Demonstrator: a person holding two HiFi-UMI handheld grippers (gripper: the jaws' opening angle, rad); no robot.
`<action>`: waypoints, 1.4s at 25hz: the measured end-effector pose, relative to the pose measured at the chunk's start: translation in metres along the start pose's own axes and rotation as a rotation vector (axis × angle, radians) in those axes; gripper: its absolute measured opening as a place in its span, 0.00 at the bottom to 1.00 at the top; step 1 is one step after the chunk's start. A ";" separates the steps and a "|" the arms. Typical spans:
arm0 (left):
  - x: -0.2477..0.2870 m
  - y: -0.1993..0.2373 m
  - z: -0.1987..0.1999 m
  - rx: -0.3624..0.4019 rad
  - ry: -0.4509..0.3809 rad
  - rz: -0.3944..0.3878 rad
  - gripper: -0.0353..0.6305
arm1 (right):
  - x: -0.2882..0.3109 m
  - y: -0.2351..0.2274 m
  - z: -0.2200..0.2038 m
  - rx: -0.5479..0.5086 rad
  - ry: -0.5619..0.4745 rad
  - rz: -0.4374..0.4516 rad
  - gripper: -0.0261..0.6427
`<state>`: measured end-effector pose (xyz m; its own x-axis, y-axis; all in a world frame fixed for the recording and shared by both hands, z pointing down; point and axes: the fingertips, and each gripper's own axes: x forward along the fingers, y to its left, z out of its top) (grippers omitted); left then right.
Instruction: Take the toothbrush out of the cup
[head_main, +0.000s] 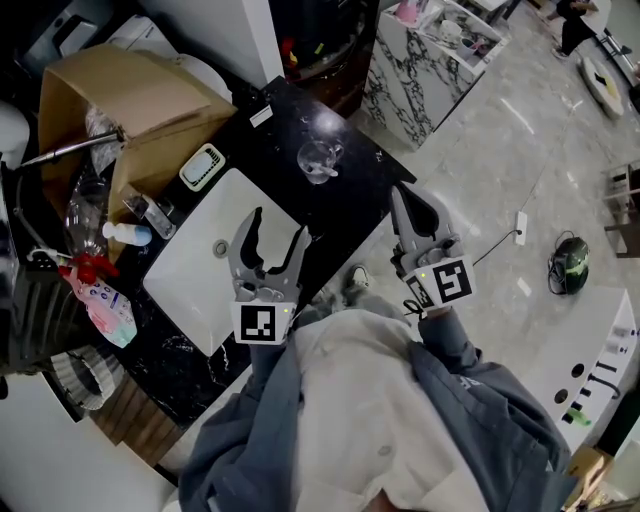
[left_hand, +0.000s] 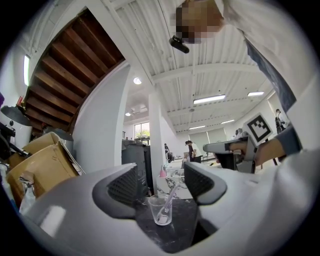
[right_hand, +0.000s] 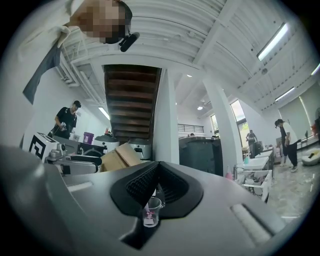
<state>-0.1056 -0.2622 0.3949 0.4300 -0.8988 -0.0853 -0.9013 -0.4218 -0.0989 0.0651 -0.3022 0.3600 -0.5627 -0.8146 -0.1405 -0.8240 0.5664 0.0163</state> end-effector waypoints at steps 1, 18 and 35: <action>0.002 -0.001 -0.002 0.007 0.006 -0.005 0.52 | 0.000 0.000 0.000 -0.001 0.001 0.000 0.05; 0.063 -0.017 -0.043 0.105 0.107 -0.120 0.52 | 0.015 -0.019 -0.015 -0.003 0.025 0.002 0.05; 0.127 -0.037 -0.104 0.348 0.171 -0.216 0.42 | 0.022 -0.019 -0.018 0.007 0.019 -0.001 0.05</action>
<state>-0.0230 -0.3727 0.4908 0.5649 -0.8137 0.1368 -0.7075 -0.5630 -0.4271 0.0674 -0.3334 0.3747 -0.5627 -0.8176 -0.1217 -0.8244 0.5660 0.0090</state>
